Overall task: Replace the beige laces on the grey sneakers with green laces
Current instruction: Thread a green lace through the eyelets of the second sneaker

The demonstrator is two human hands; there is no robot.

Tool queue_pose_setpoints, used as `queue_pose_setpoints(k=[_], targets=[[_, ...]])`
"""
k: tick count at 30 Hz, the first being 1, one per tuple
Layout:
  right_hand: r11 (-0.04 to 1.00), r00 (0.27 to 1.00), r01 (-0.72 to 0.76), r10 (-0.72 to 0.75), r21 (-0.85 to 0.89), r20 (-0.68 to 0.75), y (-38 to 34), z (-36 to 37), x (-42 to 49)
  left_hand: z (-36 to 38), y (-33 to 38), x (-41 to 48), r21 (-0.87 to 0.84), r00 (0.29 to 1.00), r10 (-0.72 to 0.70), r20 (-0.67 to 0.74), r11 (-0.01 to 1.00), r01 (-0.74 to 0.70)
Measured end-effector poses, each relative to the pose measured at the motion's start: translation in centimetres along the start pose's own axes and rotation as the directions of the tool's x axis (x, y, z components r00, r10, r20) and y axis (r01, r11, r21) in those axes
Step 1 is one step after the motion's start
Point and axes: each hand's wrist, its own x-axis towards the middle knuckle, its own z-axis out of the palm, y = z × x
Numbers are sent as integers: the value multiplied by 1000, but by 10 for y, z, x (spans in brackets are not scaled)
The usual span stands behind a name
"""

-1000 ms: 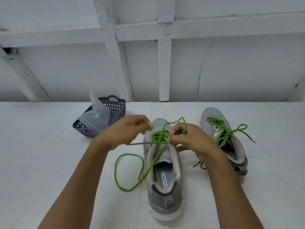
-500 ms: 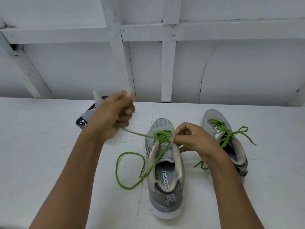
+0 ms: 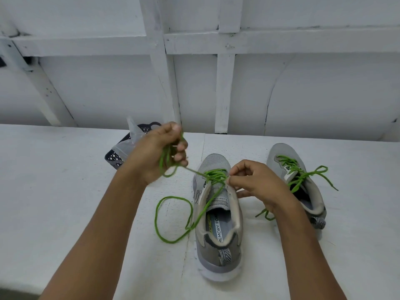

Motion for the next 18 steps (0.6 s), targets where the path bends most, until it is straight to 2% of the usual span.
queue_pose_setpoints(k=[3,5,8,11,14,18], targets=[[997,999,31,-33,-66,-23,0,1,-1,13,-13,-1,193,998,-62,-33,979,67],[974,991,125,-130,-190,-16,-1,-1,-3,20,-13,-4,302,1000,-27,15,953,21],[895,956,292,-260,-338,139,-7,-1,-8,30,-6,-8,327,990,33,135,942,-76],[867,918,364,-273,-339,288,-9,3,-13,33,1,-10,293,989,40,144,953,-81],[897,916,364,-297,-249,271,-10,4,-14,33,0,-9,310,989,52,135,946,-92],[897,903,403,-357,-180,240,-11,7,-10,40,0,-11,359,972,105,212,916,-177]])
